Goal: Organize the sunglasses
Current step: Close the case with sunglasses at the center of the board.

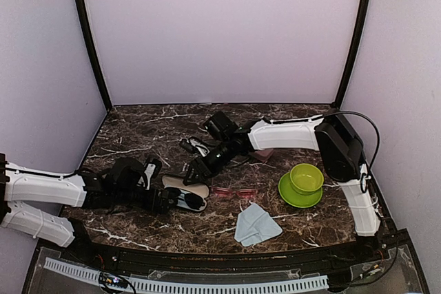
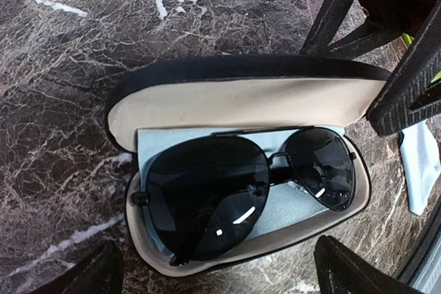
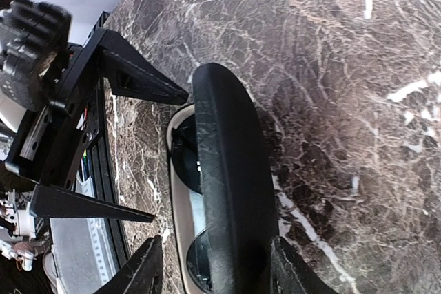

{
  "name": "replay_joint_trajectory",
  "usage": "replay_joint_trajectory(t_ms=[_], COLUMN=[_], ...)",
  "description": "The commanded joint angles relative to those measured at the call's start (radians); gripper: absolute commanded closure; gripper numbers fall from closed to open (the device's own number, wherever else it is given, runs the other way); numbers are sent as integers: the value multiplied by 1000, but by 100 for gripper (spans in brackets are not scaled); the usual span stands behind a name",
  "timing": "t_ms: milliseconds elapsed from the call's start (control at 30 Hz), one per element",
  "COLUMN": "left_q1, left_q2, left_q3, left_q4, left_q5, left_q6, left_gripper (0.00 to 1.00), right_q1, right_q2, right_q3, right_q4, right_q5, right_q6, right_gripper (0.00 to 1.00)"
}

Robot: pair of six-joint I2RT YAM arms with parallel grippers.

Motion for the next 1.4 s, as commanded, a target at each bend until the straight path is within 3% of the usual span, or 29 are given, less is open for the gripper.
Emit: replay_joint_trajectory(t_ms=[0,433,1367], left_q1=[-10,-54,-144], left_q2=[3,-1,58], left_q3=[-27,-79,-121], left_q4=[10,38,62], left_q5=[-13,-71,-182], left_q6=[-12,-53,-155], left_gripper=[1,1,1], right_q1=[20,54,207], right_q2=[-21,-48,-147], right_q3=[16,14,-64], right_q4=[18,-5,-13], right_q5=[-5,94,535], right_q6=[13,3,-107], right_gripper=[50,58,66])
